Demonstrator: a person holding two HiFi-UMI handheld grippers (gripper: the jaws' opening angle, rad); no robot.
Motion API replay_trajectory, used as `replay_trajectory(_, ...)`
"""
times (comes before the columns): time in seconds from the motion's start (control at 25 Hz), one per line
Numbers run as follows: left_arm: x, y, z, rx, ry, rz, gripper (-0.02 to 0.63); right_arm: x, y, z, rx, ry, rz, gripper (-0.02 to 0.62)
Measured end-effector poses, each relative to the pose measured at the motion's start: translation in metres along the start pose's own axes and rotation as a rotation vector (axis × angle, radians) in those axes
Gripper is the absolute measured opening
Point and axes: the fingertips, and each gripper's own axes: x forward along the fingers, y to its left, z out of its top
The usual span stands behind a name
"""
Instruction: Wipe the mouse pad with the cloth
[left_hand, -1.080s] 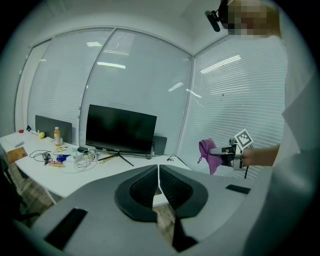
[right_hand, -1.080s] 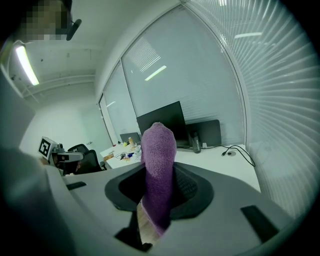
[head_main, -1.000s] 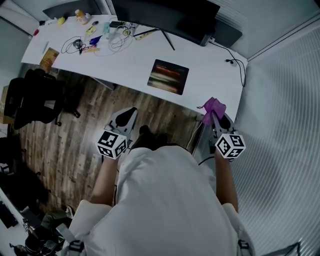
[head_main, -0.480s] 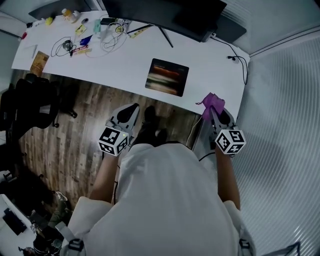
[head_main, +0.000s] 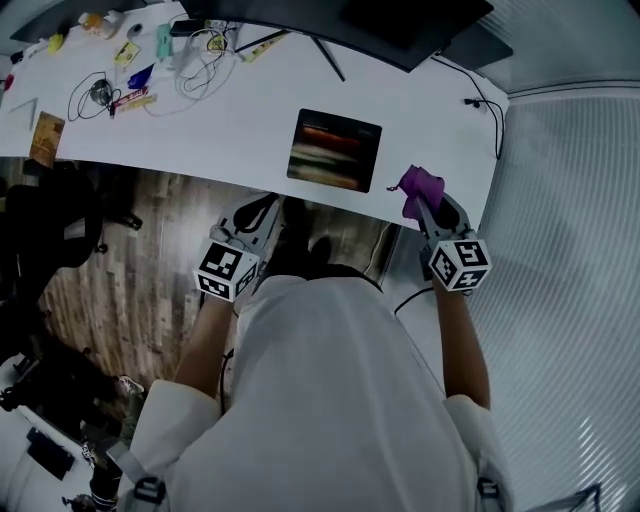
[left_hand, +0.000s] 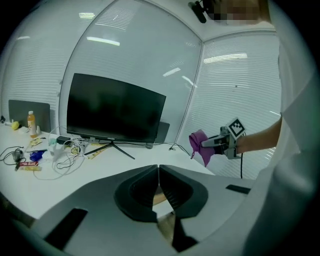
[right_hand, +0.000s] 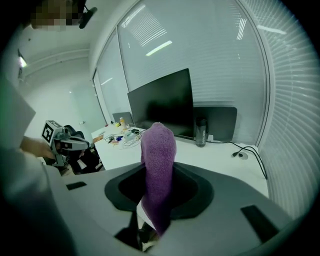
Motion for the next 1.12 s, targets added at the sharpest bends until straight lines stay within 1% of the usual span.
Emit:
replay_trajectory(0.2,0.019,0.026,-0.007,0.008,0.039,-0.045,0.023,0.045,-0.009,0.008,-0.023,0.055,-0.015,0.127)
replay_trajectory(0.32,0.027,0.037,-0.011,0.004,0.058,-0.074,0.023,0.072,-0.01,0.009,-0.056,0.087,-0.015,0.127)
replay_trajectory(0.48,0.037,0.045,-0.014,-0.008,0.072,-0.111,0.023,0.104,-0.015,0.005,-0.099,0.131,-0.028,0.127)
replay_trajectory(0.64,0.044,0.05,-0.022,-0.021,0.093,-0.124,0.023,0.137,-0.022,-0.006,-0.154,0.177,-0.03,0.127)
replay_trajectory(0.88,0.051,0.053,-0.03,-0.058,0.107,-0.108,0.023,0.182,-0.031,-0.019,-0.312,0.26,0.005,0.127)
replay_trajectory(1.0,0.055,0.054,-0.028,-0.078,0.1,-0.071,0.023,0.208,-0.038,-0.027,-0.384,0.301,0.033,0.127)
replay_trajectory(1.12,0.056,0.054,-0.026,-0.117,0.094,-0.019,0.023,0.23,-0.04,-0.033,-0.476,0.338,0.064,0.127)
